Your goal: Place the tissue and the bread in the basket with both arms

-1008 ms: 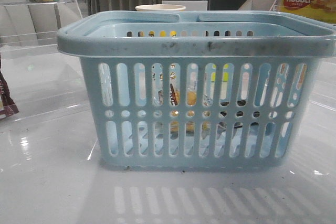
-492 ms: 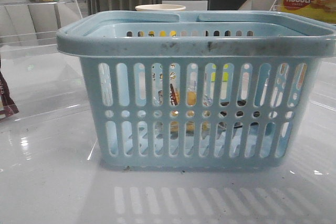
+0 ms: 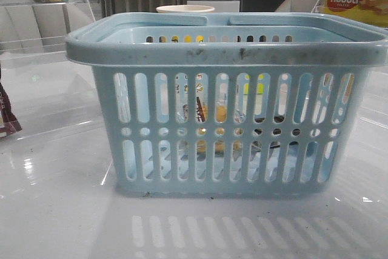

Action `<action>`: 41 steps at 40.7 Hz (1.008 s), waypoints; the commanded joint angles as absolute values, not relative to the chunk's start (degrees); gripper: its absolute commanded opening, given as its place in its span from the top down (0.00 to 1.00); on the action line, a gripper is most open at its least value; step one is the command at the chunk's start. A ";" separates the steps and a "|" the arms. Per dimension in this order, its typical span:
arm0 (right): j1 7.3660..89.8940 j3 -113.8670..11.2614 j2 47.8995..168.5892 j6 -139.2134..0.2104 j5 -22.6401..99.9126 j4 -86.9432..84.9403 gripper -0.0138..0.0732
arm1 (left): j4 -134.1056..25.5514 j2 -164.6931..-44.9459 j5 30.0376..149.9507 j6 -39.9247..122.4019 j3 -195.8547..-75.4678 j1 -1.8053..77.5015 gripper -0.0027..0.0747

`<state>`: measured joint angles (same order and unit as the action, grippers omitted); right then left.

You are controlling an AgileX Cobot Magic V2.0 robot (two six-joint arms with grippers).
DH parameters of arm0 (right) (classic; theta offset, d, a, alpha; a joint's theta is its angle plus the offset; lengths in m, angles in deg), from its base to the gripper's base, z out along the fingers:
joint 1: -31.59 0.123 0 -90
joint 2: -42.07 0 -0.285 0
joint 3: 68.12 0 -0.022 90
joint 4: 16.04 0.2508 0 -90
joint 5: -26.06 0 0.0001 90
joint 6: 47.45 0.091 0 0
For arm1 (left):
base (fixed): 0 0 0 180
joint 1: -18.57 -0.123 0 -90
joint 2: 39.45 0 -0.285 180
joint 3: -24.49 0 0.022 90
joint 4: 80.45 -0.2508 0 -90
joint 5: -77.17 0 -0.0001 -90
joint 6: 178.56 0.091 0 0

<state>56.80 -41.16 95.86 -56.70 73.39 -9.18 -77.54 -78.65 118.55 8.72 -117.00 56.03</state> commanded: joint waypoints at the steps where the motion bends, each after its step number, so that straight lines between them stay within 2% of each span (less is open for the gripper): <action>1: 56.81 -42.65 95.37 -57.13 70.37 -9.38 0.81 | -77.29 -78.82 113.87 8.12 -118.52 56.54 0.85; 20: 56.81 -42.65 95.37 -57.13 70.43 -9.38 0.81 | -77.14 -77.77 113.41 8.12 -117.69 55.61 0.85; 25: 56.81 -42.65 95.37 -57.13 70.50 -9.38 0.81 | -77.78 -73.70 110.28 8.25 -114.11 48.94 0.85; 35: 56.81 -42.65 95.37 -57.13 70.50 -9.38 0.81 | -78.21 -59.12 87.40 8.25 -96.05 32.45 0.85; 41: 56.81 -42.65 95.37 -57.13 70.50 -9.38 0.81 | -76.27 -51.47 80.49 8.25 -86.87 24.86 0.85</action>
<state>56.80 -41.16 95.86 -56.70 74.16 -9.18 -77.65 -54.29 89.79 8.72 -89.22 27.78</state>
